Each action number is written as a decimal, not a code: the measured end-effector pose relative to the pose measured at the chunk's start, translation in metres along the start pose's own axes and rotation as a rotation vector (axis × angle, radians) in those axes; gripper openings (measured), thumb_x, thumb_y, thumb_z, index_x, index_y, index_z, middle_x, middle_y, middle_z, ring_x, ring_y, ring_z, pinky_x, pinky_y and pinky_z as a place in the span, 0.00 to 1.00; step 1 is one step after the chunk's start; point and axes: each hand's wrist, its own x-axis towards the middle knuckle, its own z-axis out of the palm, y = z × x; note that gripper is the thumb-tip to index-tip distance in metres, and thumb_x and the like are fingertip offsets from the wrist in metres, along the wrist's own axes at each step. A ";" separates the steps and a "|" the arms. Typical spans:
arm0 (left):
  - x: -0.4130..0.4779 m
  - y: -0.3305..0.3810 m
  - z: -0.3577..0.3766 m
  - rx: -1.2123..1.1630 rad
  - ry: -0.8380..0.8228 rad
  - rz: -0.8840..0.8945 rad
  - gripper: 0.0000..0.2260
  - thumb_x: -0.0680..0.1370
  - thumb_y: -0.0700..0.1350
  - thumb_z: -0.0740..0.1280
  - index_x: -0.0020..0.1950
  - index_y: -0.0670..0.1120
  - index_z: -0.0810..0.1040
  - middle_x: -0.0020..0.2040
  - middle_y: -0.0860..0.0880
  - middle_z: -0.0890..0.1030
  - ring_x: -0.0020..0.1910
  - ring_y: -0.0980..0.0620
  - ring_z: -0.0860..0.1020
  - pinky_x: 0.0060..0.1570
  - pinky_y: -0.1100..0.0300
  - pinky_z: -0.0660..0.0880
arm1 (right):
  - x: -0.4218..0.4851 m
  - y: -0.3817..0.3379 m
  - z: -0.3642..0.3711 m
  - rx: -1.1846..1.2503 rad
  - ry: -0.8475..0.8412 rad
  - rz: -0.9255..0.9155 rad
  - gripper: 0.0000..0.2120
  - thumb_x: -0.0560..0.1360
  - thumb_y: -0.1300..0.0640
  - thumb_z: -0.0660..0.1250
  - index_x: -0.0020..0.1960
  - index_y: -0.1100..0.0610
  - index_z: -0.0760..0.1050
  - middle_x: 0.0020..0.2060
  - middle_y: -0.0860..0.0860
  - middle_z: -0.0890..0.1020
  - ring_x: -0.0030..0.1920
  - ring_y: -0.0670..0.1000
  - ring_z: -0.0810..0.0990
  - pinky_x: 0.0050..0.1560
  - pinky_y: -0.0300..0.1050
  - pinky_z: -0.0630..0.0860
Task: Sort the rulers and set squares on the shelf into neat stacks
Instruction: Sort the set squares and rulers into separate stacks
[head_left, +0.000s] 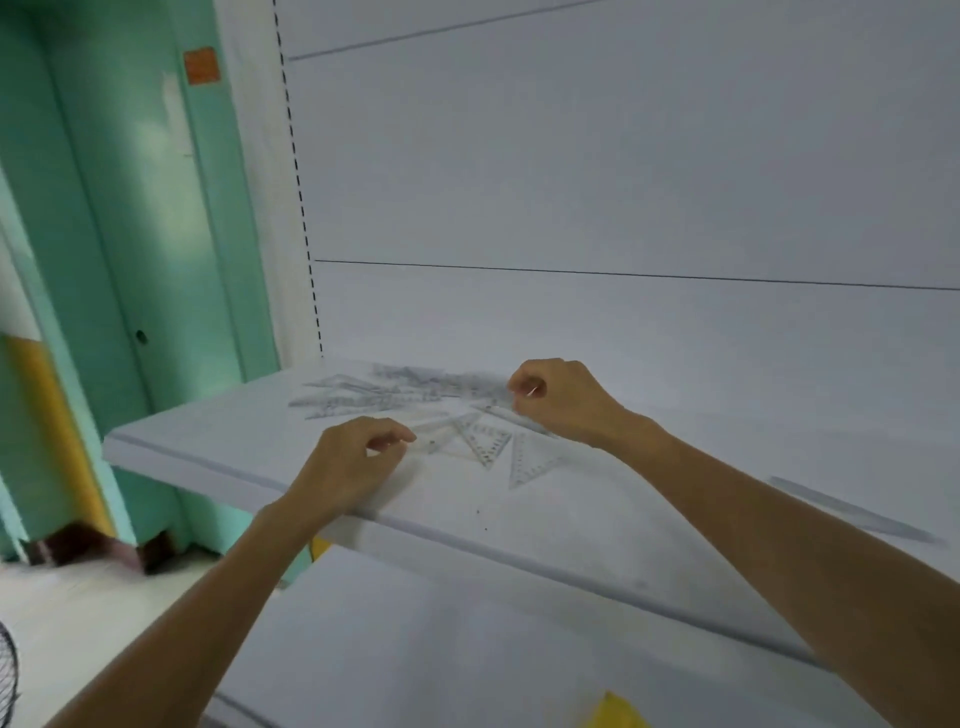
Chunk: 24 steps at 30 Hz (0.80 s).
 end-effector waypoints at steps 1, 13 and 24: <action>0.004 -0.005 0.000 0.022 0.000 -0.012 0.07 0.75 0.42 0.66 0.45 0.54 0.80 0.48 0.53 0.80 0.41 0.60 0.76 0.44 0.70 0.66 | 0.007 0.002 0.005 -0.014 -0.015 0.002 0.09 0.73 0.60 0.65 0.53 0.57 0.77 0.45 0.48 0.77 0.45 0.46 0.75 0.40 0.29 0.68; 0.057 -0.022 0.016 0.162 -0.091 0.018 0.17 0.73 0.58 0.65 0.57 0.51 0.77 0.56 0.50 0.77 0.53 0.52 0.75 0.54 0.56 0.71 | 0.058 0.017 0.051 -0.292 -0.330 0.156 0.25 0.69 0.39 0.68 0.58 0.54 0.74 0.49 0.49 0.74 0.48 0.48 0.73 0.46 0.42 0.68; 0.085 -0.040 0.006 0.203 -0.343 0.104 0.26 0.68 0.61 0.70 0.62 0.51 0.74 0.54 0.52 0.78 0.49 0.54 0.74 0.49 0.60 0.70 | 0.056 -0.008 0.061 -0.359 -0.292 0.201 0.20 0.69 0.45 0.70 0.55 0.56 0.78 0.53 0.51 0.80 0.50 0.50 0.77 0.50 0.41 0.73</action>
